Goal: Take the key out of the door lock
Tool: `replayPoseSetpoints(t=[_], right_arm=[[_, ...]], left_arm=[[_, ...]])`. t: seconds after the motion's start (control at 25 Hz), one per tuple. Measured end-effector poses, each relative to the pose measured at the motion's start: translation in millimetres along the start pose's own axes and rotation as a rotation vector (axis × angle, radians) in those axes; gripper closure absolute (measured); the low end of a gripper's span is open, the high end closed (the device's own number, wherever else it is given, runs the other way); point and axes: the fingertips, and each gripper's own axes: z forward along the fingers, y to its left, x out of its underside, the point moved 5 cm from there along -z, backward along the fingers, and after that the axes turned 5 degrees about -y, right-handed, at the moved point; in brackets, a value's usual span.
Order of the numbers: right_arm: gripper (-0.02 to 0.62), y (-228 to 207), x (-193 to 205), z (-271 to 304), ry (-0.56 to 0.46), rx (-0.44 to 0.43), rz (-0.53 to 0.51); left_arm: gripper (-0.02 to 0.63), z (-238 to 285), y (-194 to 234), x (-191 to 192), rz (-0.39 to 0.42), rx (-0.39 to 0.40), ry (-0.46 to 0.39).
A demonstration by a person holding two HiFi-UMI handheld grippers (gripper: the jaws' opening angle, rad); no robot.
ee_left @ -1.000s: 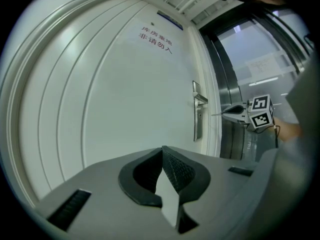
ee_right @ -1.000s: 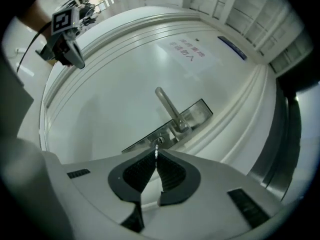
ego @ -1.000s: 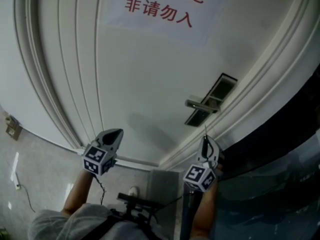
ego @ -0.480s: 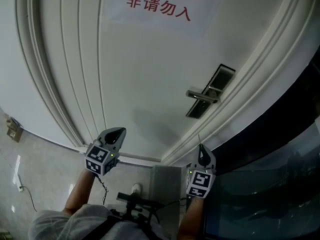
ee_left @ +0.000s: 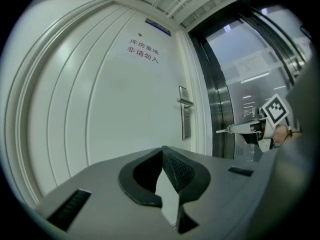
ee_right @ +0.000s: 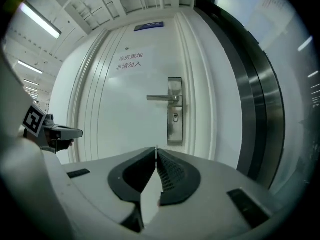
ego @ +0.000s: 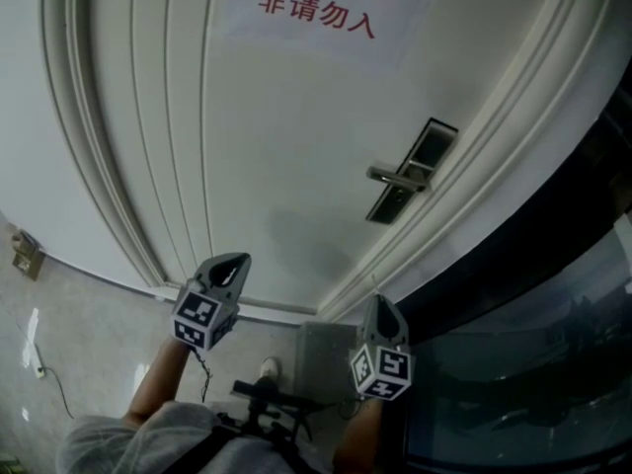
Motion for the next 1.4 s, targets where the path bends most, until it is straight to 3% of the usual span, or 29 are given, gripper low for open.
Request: replayPoseSetpoints(t=[0.36,1.4], right_arm=[[0.575,13.2,12.8,-28.1,-0.014,0.001,0.048],[0.575,10.9,16.9,-26.1,-0.017,-0.048,0.006]], left_arm=[[0.600,-13.5,-13.1,4.6,0.008,0.021,0.011],[0.600,-13.6,-23.2,11.0,0.006,-0.001,0.028]])
